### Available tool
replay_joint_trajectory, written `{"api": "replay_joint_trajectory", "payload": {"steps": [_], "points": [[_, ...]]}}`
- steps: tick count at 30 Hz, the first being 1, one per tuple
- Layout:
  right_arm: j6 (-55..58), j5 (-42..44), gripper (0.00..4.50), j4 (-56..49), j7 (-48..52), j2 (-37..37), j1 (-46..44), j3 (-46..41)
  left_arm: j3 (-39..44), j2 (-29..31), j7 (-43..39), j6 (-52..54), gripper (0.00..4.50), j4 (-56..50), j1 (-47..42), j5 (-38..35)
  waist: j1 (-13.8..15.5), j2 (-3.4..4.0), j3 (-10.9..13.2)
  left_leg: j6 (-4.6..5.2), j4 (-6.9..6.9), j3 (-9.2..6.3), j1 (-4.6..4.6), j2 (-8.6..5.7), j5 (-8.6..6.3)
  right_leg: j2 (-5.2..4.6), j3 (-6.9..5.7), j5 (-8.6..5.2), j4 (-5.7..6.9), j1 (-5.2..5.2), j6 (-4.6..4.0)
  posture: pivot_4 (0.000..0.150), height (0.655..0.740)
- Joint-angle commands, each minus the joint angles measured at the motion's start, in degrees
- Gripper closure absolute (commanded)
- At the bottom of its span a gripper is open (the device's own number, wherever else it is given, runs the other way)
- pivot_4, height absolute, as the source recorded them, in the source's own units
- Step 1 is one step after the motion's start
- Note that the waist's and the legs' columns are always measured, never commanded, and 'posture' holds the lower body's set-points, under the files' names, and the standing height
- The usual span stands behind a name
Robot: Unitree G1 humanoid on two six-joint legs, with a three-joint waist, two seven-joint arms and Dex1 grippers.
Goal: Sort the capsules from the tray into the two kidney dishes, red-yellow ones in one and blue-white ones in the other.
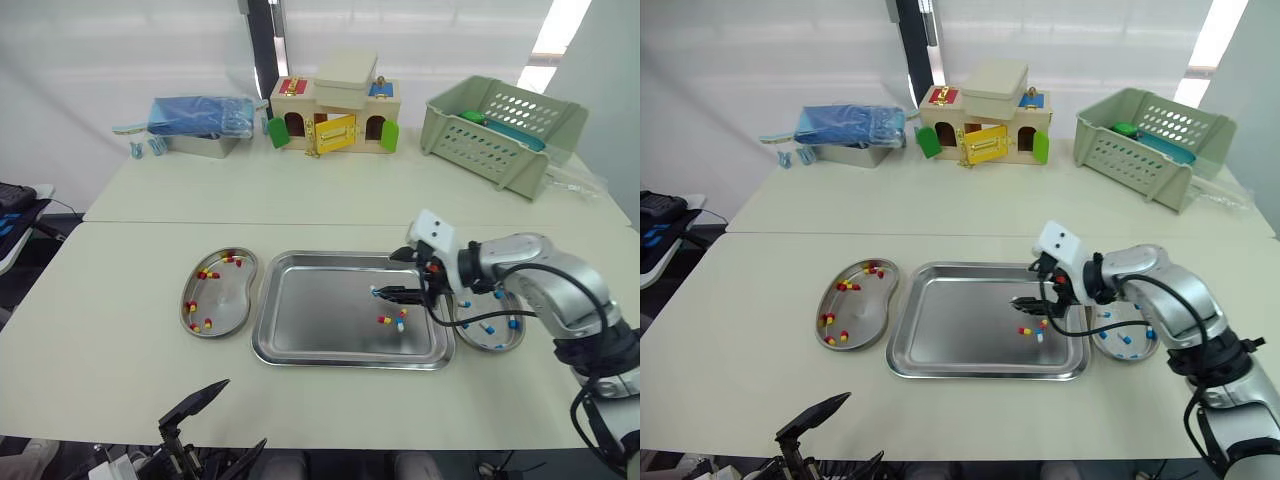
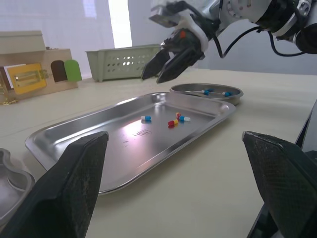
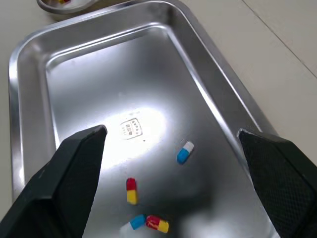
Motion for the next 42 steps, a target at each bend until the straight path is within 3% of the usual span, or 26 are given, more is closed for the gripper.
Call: {"api": "replay_joint_trajectory", "payload": {"steps": [1,18,35,42], "points": [[1.44,-1.3,0.0,-1.66,-2.35,0.83,-0.79,0.4,-0.16,0.32,1.57,-1.85,0.01,-1.37,0.43,-0.99,0.01,0.0,0.0,0.0,0.0,-0.02,0.0,0.0,0.0,0.0,-0.02,0.0,0.0,0.0,0.0,0.15,0.74],[-1.87,-10.3,0.0,7.13,-9.41,7.94,0.76,7.46,-3.39,1.0,4.08,-4.8,0.01,-1.21,1.88,-0.69,-0.5,-0.01,-0.01,0.01,-0.02,-0.03,0.06,0.02,0.0,0.05,-0.02,0.0,0.05,-0.01,-0.01,0.15,0.74],[-4.05,-15.05,4.48,8.55,-8.37,9.19,2.85,9.32,-3.48,2.53,4.97,-6.34,0.0,-0.18,2.03,-0.84,-0.55,-0.01,-0.03,0.01,-0.04,-0.04,0.09,0.03,0.0,0.06,-0.01,0.0,0.05,0.01,-0.01,0.15,0.74],[-7.74,-14.33,4.48,7.53,-6.66,8.44,3.26,7.93,-4.05,3.18,5.1,-6.42,0.0,0.11,0.99,-0.7,-0.55,-0.01,-0.03,0.01,-0.05,-0.04,0.09,0.03,0.0,0.06,-0.02,-0.01,0.04,0.01,-0.01,0.15,0.74]]}}
